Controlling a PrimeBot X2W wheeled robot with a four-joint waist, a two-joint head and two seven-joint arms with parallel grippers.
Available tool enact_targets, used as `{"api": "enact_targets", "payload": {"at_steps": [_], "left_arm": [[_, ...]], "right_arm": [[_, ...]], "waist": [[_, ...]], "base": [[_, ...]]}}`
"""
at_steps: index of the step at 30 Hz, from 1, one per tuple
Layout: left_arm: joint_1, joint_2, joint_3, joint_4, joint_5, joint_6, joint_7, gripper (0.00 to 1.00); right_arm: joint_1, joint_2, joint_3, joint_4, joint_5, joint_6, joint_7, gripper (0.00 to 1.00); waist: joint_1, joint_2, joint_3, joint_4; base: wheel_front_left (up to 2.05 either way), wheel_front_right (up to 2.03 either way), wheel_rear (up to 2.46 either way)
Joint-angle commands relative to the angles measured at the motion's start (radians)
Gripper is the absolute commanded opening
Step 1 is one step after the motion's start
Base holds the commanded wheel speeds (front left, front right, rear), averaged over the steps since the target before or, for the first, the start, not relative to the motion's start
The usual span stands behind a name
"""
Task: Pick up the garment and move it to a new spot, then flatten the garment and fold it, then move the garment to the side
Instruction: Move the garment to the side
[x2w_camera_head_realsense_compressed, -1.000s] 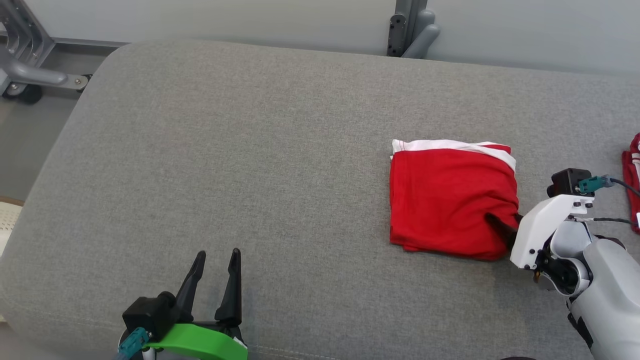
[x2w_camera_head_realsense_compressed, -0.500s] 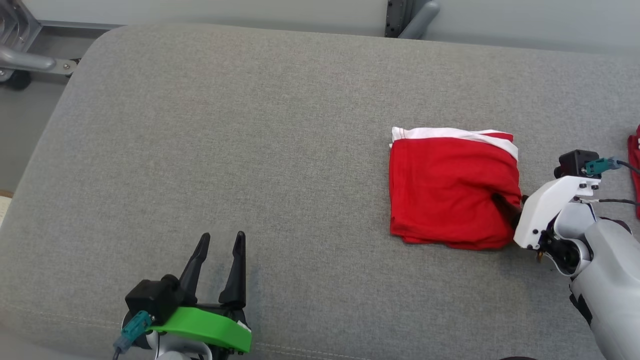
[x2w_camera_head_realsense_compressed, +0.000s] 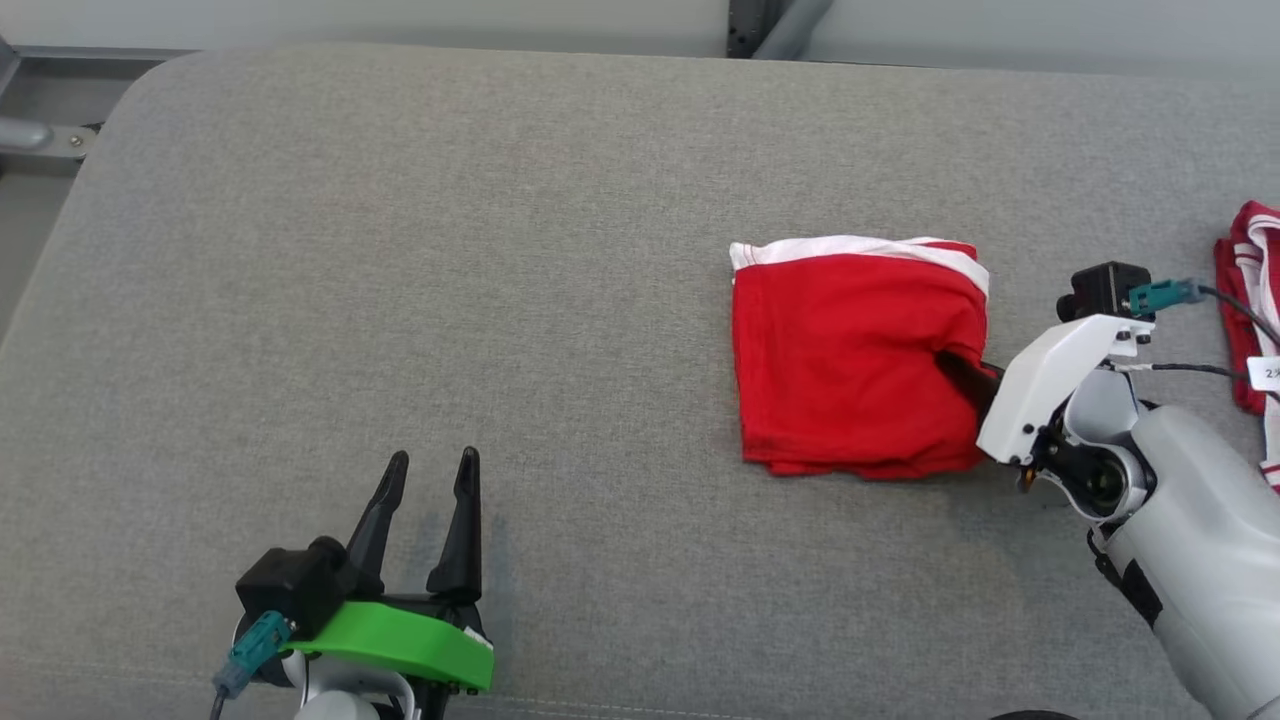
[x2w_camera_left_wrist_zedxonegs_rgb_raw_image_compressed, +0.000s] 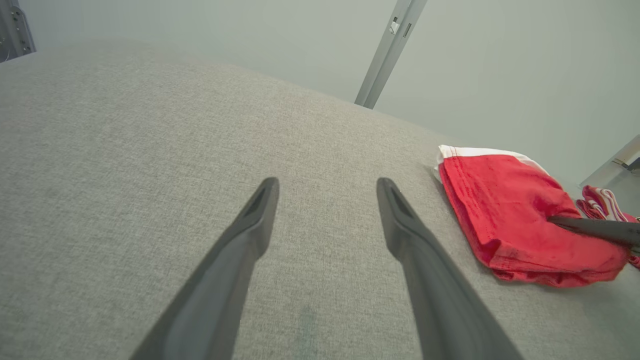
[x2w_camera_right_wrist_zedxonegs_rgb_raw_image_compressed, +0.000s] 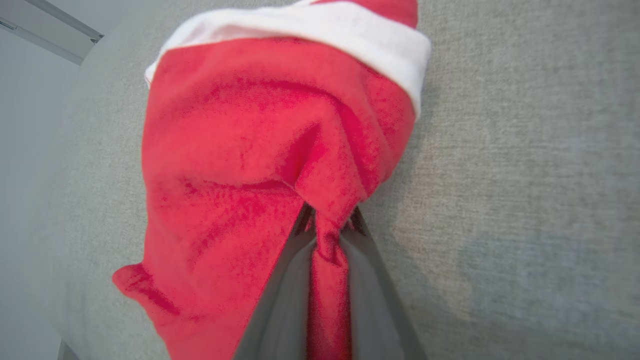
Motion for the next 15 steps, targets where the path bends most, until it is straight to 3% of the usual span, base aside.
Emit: {"api": "enact_targets", "payload": {"at_steps": [1,10,15], "left_arm": [[-0.004,0.002,0.005,-0.003,0.006,-0.003,-0.003,1.0],[-0.038,0.002,0.027,-0.014,0.029,-0.003,-0.003,1.0],[-0.083,0.002,0.001,-0.012,0.032,-0.003,-0.003,1.0]], "right_arm": [[-0.019,-0.027,0.012,-0.021,0.017,0.0,0.01,0.0],[-0.072,-0.163,0.078,-0.125,0.048,0.0,0.04,0.0],[-0.145,-0.235,0.084,-0.142,0.015,0.0,0.065,0.0]], "waist": [[0.0,0.0,0.007,-0.047],[0.0,0.0,0.048,-0.205],[0.0,0.0,0.085,-0.244]], "base": [[0.0,0.0,0.0],[0.0,0.0,0.0],[0.0,0.0,0.0]]}}
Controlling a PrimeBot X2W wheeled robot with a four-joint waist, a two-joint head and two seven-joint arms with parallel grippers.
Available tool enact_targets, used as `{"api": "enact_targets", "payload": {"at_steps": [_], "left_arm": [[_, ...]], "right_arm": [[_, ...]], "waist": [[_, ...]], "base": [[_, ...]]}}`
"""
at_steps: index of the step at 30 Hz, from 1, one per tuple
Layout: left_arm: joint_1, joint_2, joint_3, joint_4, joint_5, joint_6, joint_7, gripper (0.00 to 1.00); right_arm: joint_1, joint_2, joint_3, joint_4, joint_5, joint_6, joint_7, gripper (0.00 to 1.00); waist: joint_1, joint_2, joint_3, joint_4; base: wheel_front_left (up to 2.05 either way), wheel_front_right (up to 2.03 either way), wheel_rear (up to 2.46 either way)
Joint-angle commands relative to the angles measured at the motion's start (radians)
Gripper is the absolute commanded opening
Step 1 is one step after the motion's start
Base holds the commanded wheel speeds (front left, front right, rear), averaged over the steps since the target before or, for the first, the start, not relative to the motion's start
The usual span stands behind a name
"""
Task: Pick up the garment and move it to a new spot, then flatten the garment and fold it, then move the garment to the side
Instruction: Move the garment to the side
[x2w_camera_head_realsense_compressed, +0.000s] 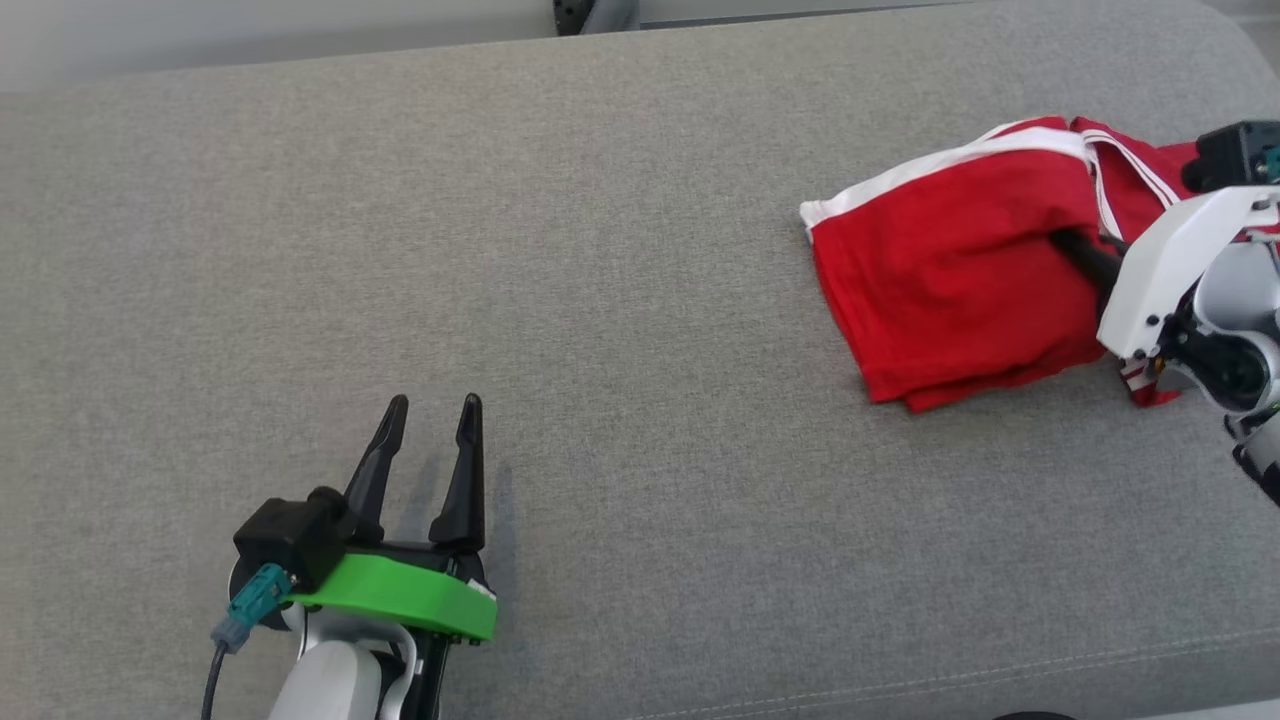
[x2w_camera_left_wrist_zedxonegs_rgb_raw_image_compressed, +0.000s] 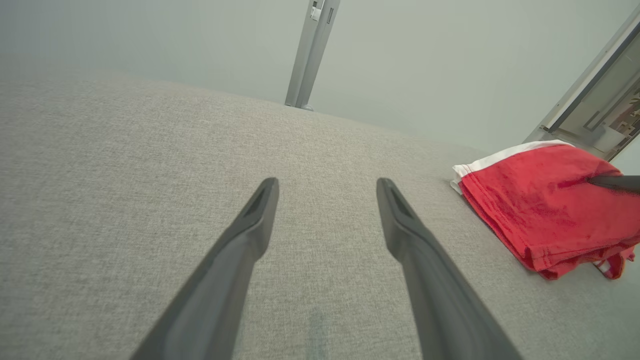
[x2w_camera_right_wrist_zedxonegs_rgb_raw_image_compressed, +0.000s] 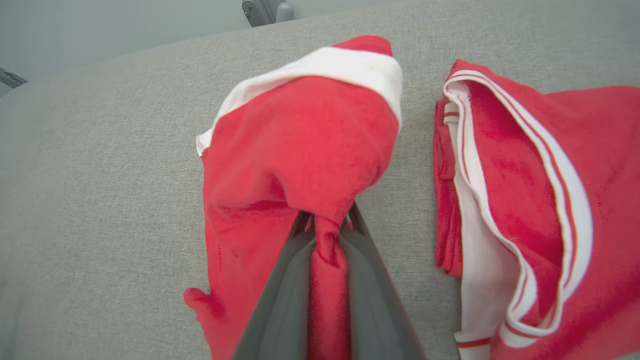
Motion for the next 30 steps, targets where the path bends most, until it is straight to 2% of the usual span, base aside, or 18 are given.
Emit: {"api": "enact_targets", "payload": {"at_steps": [1,7,13,19,30], "left_arm": [[-0.023,0.003,-0.006,-0.001,0.003,-0.003,-0.003,1.0],[-0.035,0.003,-0.012,-0.002,-0.014,-0.003,-0.003,1.0],[-0.006,0.003,-0.014,0.007,-0.008,-0.003,-0.003,1.0],[-0.004,0.003,0.002,0.006,0.005,-0.003,-0.003,1.0],[-0.051,0.003,-0.006,0.005,0.013,-0.003,-0.003,1.0]], "right_arm": [[-0.037,-0.017,-0.002,-0.007,-0.014,0.0,0.011,0.0],[-0.116,-0.063,-0.018,-0.035,-0.028,0.0,0.083,0.0],[-0.12,-0.105,-0.039,-0.075,-0.046,0.0,0.143,0.0],[-0.105,-0.146,-0.095,-0.102,-0.065,0.0,0.221,0.0],[-0.079,-0.193,-0.22,-0.084,-0.187,0.0,0.278,0.0]], "waist": [[0.0,0.0,0.049,-0.047],[0.0,0.0,0.064,-0.036],[0.0,0.0,0.06,-0.026],[0.0,0.0,0.062,-0.024],[0.0,0.0,0.112,-0.008]], "base": [[0.0,0.0,0.0],[0.0,0.0,0.0],[0.0,0.0,0.0],[0.0,0.0,0.0],[0.0,0.0,0.0]]}}
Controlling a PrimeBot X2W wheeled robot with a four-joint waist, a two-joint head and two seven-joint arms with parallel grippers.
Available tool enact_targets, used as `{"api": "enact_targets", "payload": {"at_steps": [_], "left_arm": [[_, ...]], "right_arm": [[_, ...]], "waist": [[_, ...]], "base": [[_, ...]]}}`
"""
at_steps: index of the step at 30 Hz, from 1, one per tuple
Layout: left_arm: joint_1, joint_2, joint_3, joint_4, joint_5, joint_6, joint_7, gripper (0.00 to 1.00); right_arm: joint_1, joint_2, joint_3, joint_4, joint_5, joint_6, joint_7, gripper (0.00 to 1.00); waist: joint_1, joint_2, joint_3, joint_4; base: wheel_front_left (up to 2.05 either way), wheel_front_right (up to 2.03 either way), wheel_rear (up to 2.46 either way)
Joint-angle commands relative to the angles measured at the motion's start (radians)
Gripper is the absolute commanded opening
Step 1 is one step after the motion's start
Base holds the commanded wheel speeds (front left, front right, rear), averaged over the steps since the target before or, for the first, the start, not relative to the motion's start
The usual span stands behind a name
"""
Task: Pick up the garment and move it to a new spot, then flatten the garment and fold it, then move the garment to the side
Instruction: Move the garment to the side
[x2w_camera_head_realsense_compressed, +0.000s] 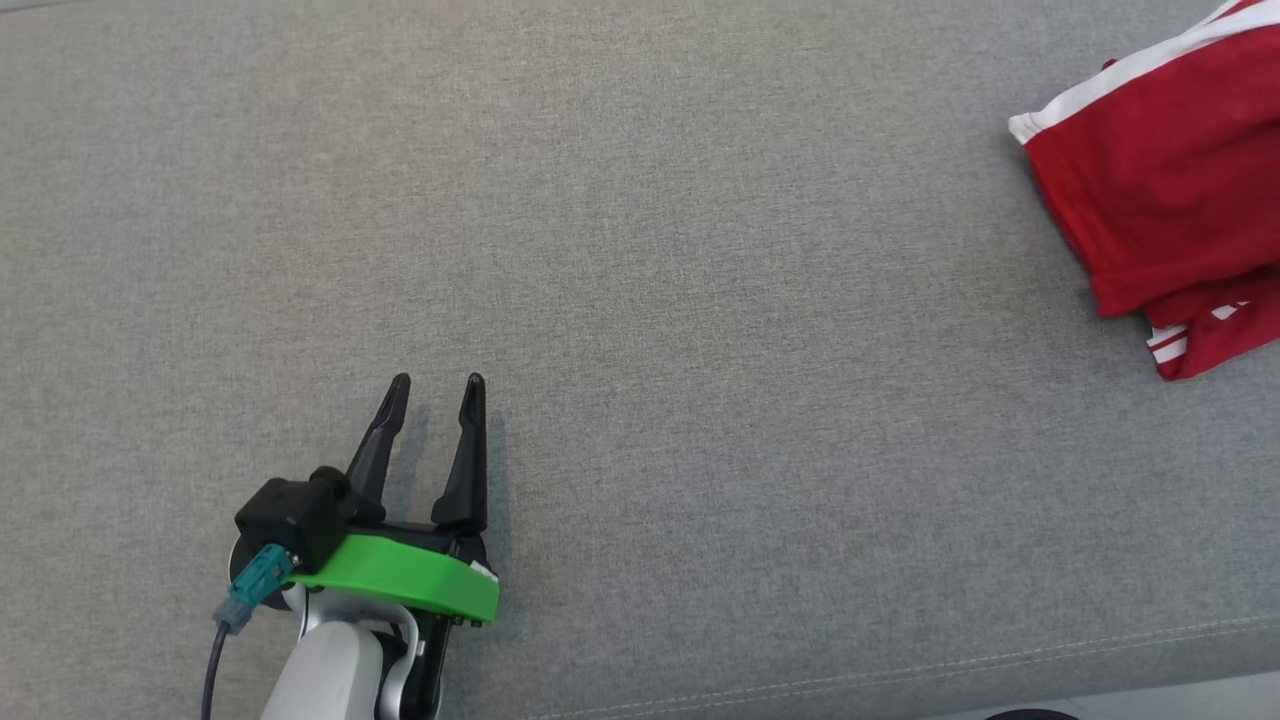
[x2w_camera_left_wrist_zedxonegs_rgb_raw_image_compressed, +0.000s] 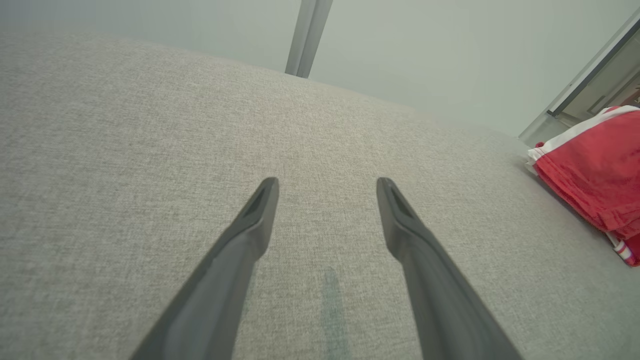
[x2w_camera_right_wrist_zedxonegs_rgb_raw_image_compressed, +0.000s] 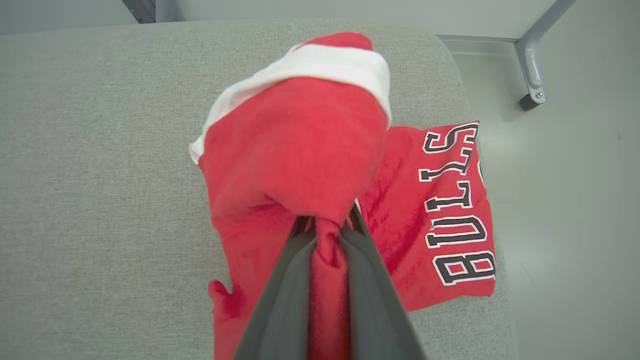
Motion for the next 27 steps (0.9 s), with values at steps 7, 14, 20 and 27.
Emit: {"api": "enact_targets", "payload": {"at_steps": [7,14,20,27], "left_arm": [[-0.037,0.003,-0.015,0.023,0.018,-0.003,-0.002,1.0],[-0.054,0.003,-0.016,0.027,0.016,-0.003,-0.002,1.0],[-0.06,0.003,-0.014,0.024,0.02,-0.003,-0.002,1.0],[-0.056,0.003,0.0,0.022,0.034,-0.003,-0.002,1.0]], "right_arm": [[0.033,-0.021,-0.063,0.081,-0.188,0.0,-0.055,0.0],[0.047,0.025,-0.157,0.188,-0.33,-0.001,-0.175,0.16],[0.055,0.05,-0.241,0.28,-0.45,-0.001,-0.282,1.0],[0.06,0.075,-0.326,0.346,-0.599,-0.001,-0.4,1.0]], "waist": [[0.0,-0.0001,0.055,0.034],[0.0,-0.0001,0.078,0.063],[0.0,-0.0001,0.088,0.073],[0.0,-0.0001,0.086,0.068]], "base": [[0.0,0.0,0.0],[0.0,0.0,0.0],[0.0,0.0,0.0],[0.0,0.0,0.0]]}}
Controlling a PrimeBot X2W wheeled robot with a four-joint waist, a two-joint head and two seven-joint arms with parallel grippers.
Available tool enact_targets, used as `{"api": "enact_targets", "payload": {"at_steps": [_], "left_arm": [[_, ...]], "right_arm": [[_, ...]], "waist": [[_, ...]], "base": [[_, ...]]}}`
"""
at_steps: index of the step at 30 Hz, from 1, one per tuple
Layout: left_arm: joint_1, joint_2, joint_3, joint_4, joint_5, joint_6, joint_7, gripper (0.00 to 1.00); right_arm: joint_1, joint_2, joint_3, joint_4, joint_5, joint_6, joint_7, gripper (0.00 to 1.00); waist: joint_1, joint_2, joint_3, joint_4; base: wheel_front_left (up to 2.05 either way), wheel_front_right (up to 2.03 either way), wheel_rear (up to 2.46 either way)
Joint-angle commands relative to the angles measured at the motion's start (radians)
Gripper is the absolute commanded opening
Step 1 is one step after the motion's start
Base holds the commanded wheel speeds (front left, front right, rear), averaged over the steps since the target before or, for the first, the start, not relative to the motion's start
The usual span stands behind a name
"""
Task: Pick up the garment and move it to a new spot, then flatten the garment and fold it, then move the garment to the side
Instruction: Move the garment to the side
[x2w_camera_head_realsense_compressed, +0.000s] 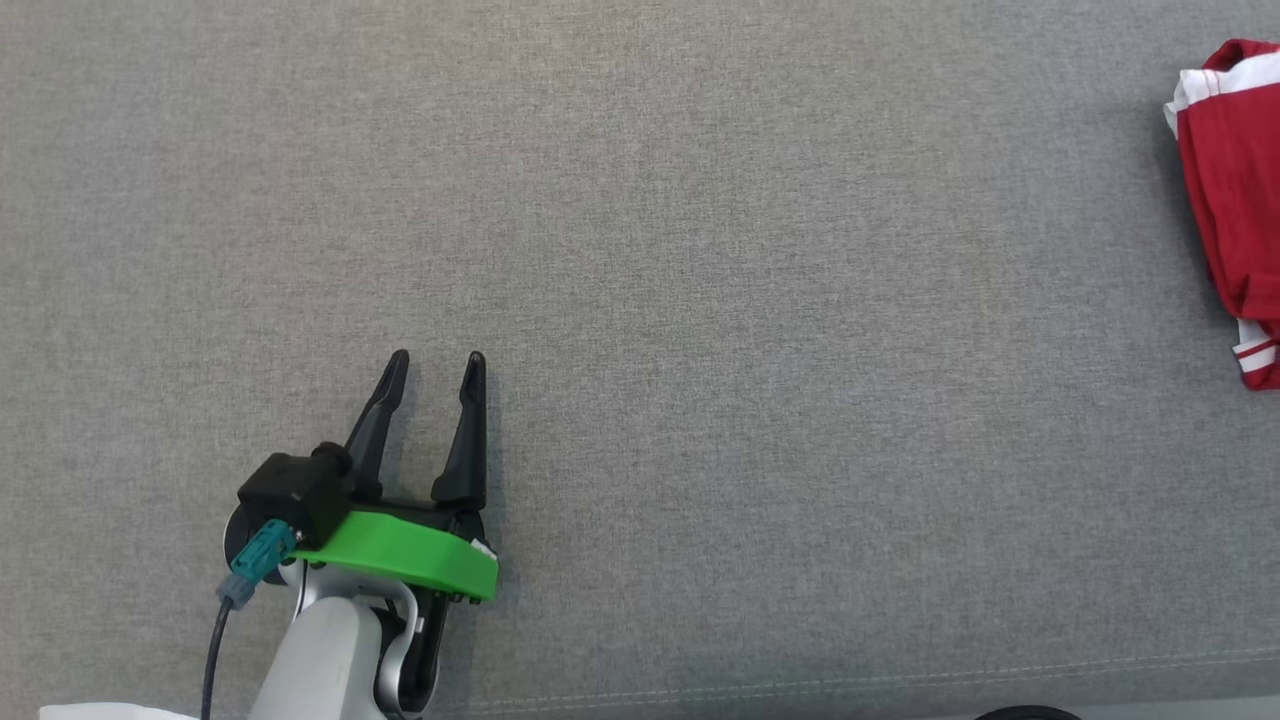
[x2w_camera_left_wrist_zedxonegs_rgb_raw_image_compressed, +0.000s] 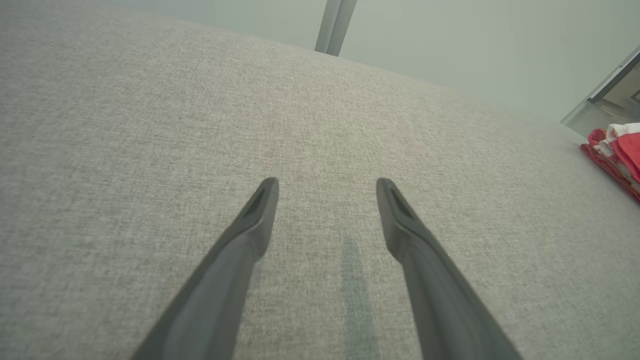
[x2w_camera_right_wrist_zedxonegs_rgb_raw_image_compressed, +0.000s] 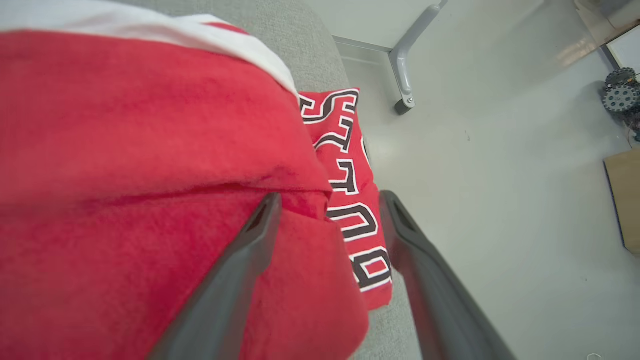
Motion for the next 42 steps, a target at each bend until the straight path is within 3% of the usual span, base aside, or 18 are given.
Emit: {"api": "enact_targets", "payload": {"at_steps": [1,9,13,21,28,31,37,42], "left_arm": [[-0.007,0.003,0.007,-0.001,0.005,-0.003,-0.002,1.0],[0.03,0.003,0.023,-0.001,0.007,-0.003,-0.002,1.0],[0.08,0.003,0.052,-0.001,0.005,-0.003,-0.002,1.0],[0.164,0.003,0.108,0.036,0.023,-0.003,-0.002,1.0],[0.205,0.013,0.147,0.069,0.04,-0.003,-0.002,1.0],[0.221,0.02,0.155,0.093,0.046,-0.003,-0.002,1.0],[0.235,0.025,0.159,0.112,0.053,-0.003,-0.002,1.0],[0.244,0.023,0.166,0.11,0.057,-0.003,-0.002,1.0]], "right_arm": [[0.012,0.007,-0.02,0.014,-0.029,-0.001,-0.021,1.0],[0.018,0.071,-0.095,0.004,-0.103,-0.001,-0.184,1.0],[0.099,0.098,-0.082,-0.129,-0.053,-0.001,-0.337,1.0],[0.419,0.119,-0.025,-0.405,0.091,-0.001,-0.437,1.0],[0.664,0.294,0.009,-0.557,0.15,-0.001,-0.518,1.0],[0.733,0.365,0.029,-0.539,0.142,-0.001,-0.528,1.0],[0.796,0.46,0.012,-0.558,0.011,-0.001,-0.53,1.0],[0.827,0.502,0.005,-0.6,-0.077,-0.001,-0.53,1.0]], "waist": [[0.0,0.0,-0.006,-0.005],[0.0,0.0,-0.077,-0.022],[0.0,0.0,-0.161,-0.023],[0.0,0.0,-0.286,-0.015],[0.0,0.0,-0.352,-0.015],[0.0,0.0,-0.377,-0.016],[0.0,0.0,-0.406,-0.021],[0.0,0.0,-0.412,-0.023]], "base": [[0.0,0.0,0.0],[0.0,0.0,0.0],[0.0,0.0,0.0],[0.0,0.0,0.0],[0.0,0.0,0.0],[0.0,0.0,0.0],[0.0,0.0,0.0],[0.0,0.0,0.0]]}}
